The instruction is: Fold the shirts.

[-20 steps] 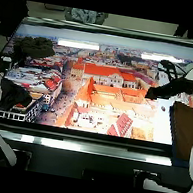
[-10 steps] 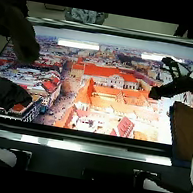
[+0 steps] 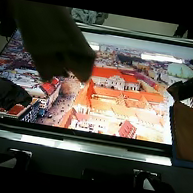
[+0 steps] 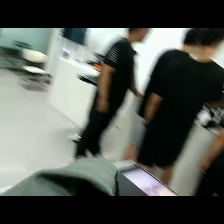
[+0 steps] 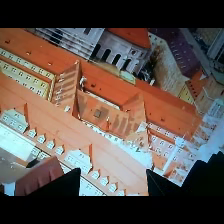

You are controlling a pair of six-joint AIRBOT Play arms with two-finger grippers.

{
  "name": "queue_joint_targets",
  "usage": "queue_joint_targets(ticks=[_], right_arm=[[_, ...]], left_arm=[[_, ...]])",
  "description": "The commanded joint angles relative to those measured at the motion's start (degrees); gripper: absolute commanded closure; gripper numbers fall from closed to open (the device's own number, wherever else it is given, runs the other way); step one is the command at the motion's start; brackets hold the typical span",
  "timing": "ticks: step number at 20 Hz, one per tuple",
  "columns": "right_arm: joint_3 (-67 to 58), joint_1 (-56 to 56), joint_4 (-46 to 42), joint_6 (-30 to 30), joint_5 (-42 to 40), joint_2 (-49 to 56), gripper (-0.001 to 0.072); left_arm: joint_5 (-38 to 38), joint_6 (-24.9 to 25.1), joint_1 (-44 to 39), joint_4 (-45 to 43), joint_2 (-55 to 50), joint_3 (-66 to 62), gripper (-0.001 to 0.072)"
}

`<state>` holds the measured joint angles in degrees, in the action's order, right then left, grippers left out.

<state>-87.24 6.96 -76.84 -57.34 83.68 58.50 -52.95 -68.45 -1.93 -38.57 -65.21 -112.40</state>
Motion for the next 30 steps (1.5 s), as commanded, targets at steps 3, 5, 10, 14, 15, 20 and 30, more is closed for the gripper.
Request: queue_joint_targets(ticks=[3,5,10,14,15,20,30], right_arm=[[0.0,0.0,-0.6,0.1,3.4,-12.7,0.0217],[0.0,0.0,-0.8,0.1,4.4,-14.0,0.0217],[0.1,0.0,-0.8,0.0,9.3,-9.8,0.0216],[0.1,0.0,-0.8,1.0,10.6,-1.5,0.0214],[0.1,0.0,-0.8,1.8,10.6,0.5,0.0214],[3.4,0.0,2.6,4.6,11.6,9.0,0.0079],[36.4,0.0,14.7,12.7,6.3,9.8,-0.0002]], left_arm=[[-12.2,-2.7,-17.4,-10.3,1.8,12.3,0.0689],[-11.5,-2.7,-22.7,-10.8,0.2,22.9,0.0688],[-0.5,-4.1,-32.6,-10.5,-10.1,45.1,0.0686],[-5.9,-13.9,-30.9,-10.6,-17.8,41.9,0.0045],[-8.5,-13.9,-28.9,-11.1,-17.6,39.2,0.0045],[-24.7,-13.9,-13.1,-21.2,-14.5,25.3,0.0046],[-21.0,-3.4,-14.3,-11.5,-10.4,57.9,0.0047]])
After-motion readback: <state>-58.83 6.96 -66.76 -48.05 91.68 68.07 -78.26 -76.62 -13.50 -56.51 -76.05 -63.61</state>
